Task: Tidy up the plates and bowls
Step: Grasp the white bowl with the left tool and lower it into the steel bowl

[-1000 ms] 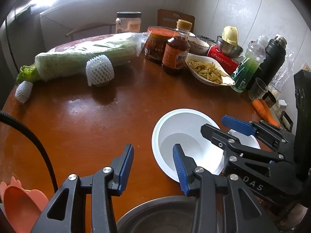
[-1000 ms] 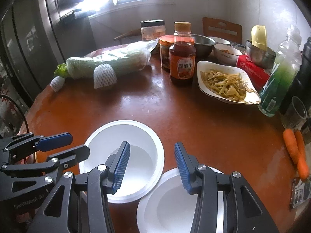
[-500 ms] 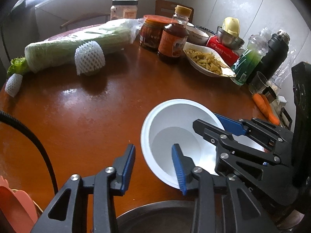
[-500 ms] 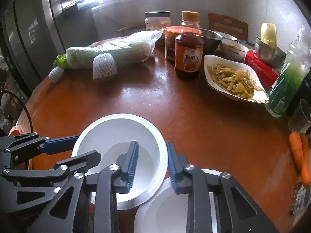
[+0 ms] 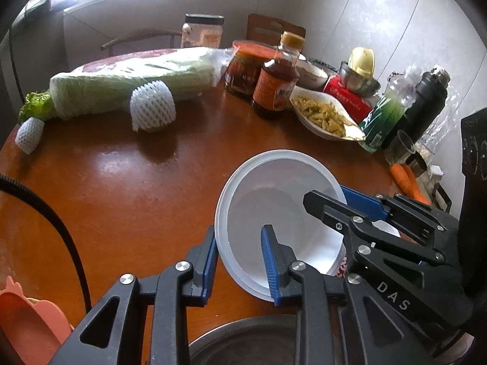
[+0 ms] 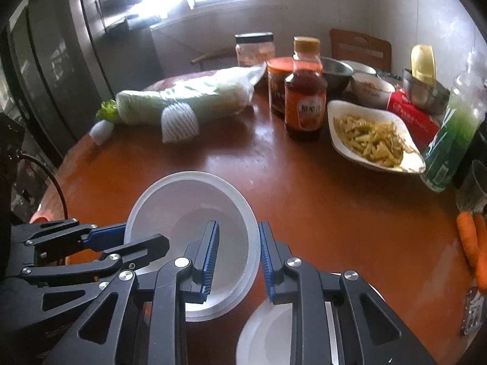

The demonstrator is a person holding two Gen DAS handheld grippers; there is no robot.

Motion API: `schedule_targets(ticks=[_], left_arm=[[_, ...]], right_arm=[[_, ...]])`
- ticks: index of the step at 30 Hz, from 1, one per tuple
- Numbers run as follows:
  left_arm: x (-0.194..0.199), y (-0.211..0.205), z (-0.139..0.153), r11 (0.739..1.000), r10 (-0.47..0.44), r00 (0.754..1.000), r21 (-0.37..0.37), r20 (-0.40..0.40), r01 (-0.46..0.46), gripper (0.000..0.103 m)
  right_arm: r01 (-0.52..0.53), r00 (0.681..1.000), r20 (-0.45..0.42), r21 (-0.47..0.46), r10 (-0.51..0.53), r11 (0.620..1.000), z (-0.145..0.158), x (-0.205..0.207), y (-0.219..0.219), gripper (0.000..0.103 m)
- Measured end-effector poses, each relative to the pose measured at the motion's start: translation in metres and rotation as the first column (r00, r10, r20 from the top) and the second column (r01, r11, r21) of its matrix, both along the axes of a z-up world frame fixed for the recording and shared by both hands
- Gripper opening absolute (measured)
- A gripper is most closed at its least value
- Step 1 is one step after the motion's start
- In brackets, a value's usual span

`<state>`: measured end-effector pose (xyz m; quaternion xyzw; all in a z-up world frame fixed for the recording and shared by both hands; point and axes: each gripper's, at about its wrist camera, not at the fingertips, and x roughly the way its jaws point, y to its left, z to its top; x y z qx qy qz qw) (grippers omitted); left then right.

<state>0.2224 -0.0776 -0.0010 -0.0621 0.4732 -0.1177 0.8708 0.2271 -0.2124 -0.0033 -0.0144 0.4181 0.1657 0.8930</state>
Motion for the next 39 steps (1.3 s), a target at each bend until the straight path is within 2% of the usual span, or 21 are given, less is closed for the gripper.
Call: schedule_targets(ticks=[20, 31, 39], left_arm=[[-0.049, 0.022, 0.043, 1.0, 0.027, 0.992, 0.004, 0.12, -0.028, 0.029], [-0.094, 0.028, 0.058, 0.999, 0.031, 0.985, 0.016, 0.168, -0.034, 0.029], [-0.119, 0.028, 0.058, 0.999, 0.025, 0.983, 0.019, 0.182, -0.029, 0.029]], right_arm=[[-0.037, 0.994, 0.105, 0.001, 0.036, 0.999, 0.042, -0.045, 0.024, 0.027], [-0.053, 0.985, 0.163, -0.002, 0.052, 0.999, 0.057, -0.093, 0.033, 0.027], [-0.052, 0.982, 0.181, -0.002, 0.051, 0.999, 0.057, -0.125, 0.033, 0.027]])
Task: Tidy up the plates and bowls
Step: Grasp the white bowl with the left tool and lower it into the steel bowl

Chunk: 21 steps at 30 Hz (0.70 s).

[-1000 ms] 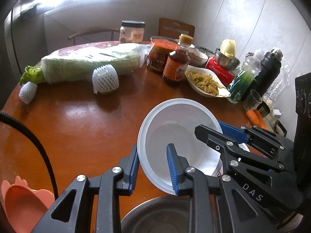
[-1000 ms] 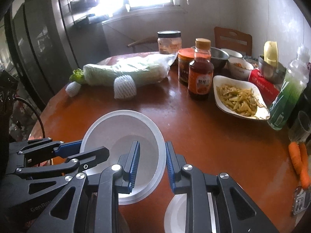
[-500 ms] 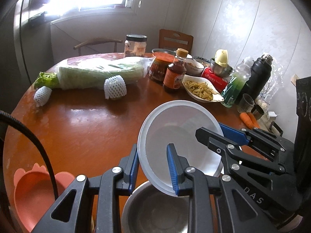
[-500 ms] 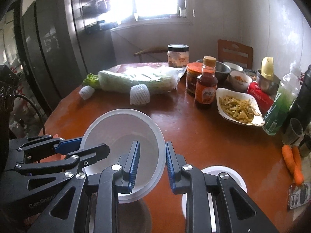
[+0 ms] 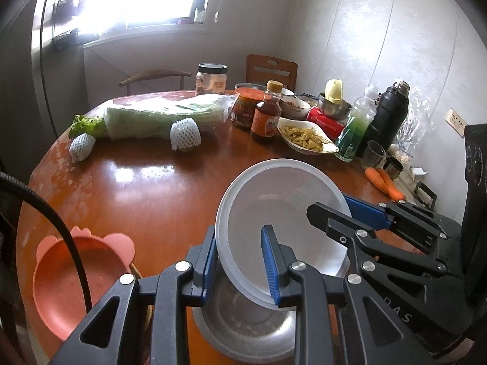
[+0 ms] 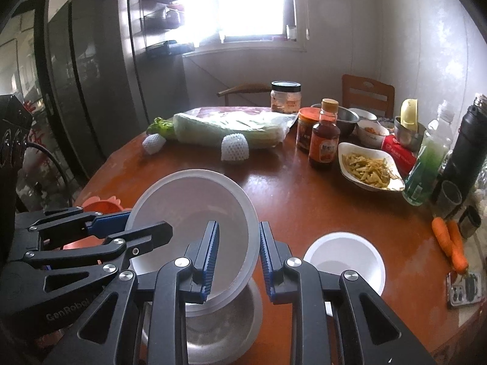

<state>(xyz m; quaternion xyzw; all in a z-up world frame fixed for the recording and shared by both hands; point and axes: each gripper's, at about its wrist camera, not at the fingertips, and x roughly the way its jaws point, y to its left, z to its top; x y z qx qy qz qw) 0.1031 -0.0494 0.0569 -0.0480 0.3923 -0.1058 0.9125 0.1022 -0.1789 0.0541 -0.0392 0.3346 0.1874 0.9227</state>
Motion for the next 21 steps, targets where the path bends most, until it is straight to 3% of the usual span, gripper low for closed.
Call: schedule_targets(ticks=[21], left_arm=[[-0.025, -0.004, -0.053, 0.999, -0.008, 0.996, 0.037, -0.094, 0.012, 0.029]], right_arm=[[0.002, 0.996, -0.092, -0.021, -0.004, 1.0, -0.055, -0.033, 0.004, 0.027]])
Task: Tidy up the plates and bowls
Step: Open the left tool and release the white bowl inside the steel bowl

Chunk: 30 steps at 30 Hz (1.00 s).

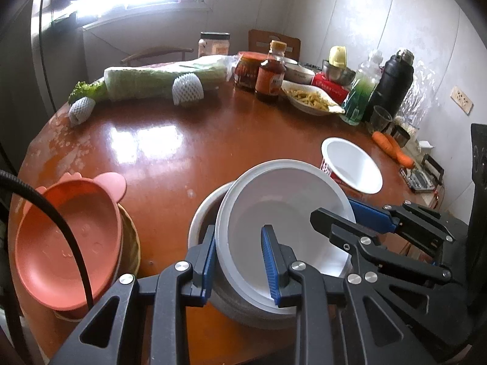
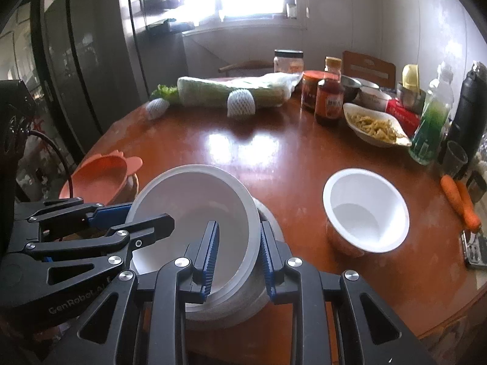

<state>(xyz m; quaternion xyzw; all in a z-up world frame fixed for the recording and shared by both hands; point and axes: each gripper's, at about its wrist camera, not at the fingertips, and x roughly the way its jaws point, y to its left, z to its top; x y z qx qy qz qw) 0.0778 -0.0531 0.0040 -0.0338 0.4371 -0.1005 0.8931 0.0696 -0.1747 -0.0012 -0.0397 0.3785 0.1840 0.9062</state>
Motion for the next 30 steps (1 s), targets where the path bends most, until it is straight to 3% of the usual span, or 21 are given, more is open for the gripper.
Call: schedule_targets(ticks=[8, 30], left_arm=[[0.004, -0.007, -0.015, 1.0, -0.016, 0.999, 0.014, -0.033, 0.016, 0.029], [0.012, -0.007, -0.026, 0.998, -0.003, 0.999, 0.06, -0.044, 0.005, 0.029]], right_arm=[[0.009, 0.999, -0.039, -0.005, -0.01, 1.0, -0.017, 0.002, -0.007, 0.027], [-0.015, 0.998, -0.065, -0.021, 0.013, 1.0, -0.031, 0.012, -0.002, 0.028]])
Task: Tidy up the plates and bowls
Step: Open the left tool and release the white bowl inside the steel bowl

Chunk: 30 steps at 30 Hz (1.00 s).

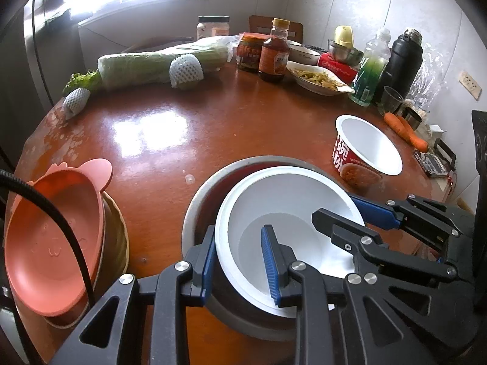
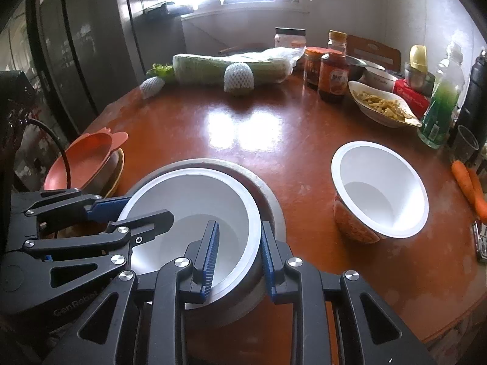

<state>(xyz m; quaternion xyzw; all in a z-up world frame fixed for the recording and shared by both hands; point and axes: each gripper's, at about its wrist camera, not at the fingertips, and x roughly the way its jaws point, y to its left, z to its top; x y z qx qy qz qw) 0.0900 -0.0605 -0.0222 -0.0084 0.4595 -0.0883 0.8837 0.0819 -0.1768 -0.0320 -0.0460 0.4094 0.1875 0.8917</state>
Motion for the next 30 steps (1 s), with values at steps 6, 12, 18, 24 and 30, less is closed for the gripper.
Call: schedule_targets(ticks=[6, 12, 18, 24, 30], left_arm=[[0.0, 0.001, 0.001, 1.0, 0.0, 1.0, -0.004, 0.008, 0.0, 0.029], [-0.001, 0.003, 0.001, 1.0, 0.001, 1.0, -0.014, 0.011, -0.001, 0.029], [-0.001, 0.004, 0.005, 1.0, 0.007, 1.0, -0.016, 0.02, -0.006, 0.029], [-0.002, 0.004, 0.01, 1.0, 0.008, 0.999, -0.02, 0.034, -0.007, 0.03], [-0.002, 0.003, 0.017, 1.0, 0.012, 0.998, -0.024, 0.061, -0.01, 0.032]], right_arm=[[0.003, 1.0, 0.001, 0.005, -0.003, 1.0, -0.001, 0.003, 0.0, 0.028], [0.019, 1.0, -0.005, 0.018, -0.019, 1.0, -0.002, 0.006, -0.001, 0.028], [0.03, 1.0, -0.004, 0.026, -0.029, 0.999, 0.0, 0.007, -0.001, 0.03], [0.035, 0.999, -0.001, 0.039, -0.035, 0.999, 0.005, 0.006, -0.003, 0.032], [0.04, 0.999, 0.023, 0.045, -0.041, 0.998, 0.012, 0.006, -0.007, 0.037]])
